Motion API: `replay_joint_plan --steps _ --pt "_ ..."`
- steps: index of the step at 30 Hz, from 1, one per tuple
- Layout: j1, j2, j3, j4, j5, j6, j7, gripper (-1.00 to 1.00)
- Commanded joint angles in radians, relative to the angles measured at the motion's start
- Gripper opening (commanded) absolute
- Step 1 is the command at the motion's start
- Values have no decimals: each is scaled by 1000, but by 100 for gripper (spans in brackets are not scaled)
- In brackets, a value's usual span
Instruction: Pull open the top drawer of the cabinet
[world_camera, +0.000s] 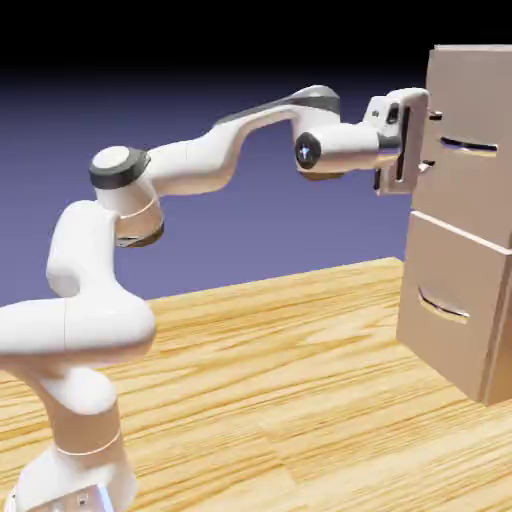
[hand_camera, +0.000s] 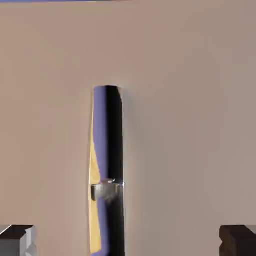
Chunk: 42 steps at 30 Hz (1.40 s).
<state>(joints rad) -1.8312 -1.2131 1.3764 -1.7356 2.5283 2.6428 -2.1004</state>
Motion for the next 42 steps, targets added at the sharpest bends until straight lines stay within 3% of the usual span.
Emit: replay_joint_plan --steps 1,7,8,26,38,39,42 --pt "-28 -3 10 36 -4 9 13 0" --pt "-171 -20 62 219 -25 52 80 0" --pt "-171 -20 62 219 -25 52 80 -100" --pt "340 -23 -162 -397 -22 -78 -64 -100" --pt "748 -121 -369 -780 -162 -73 -44 -100" --pt "748 -121 -369 -780 -162 -73 -44 100" --pt "821 -146 -403 -835 -204 -56 -27 100"
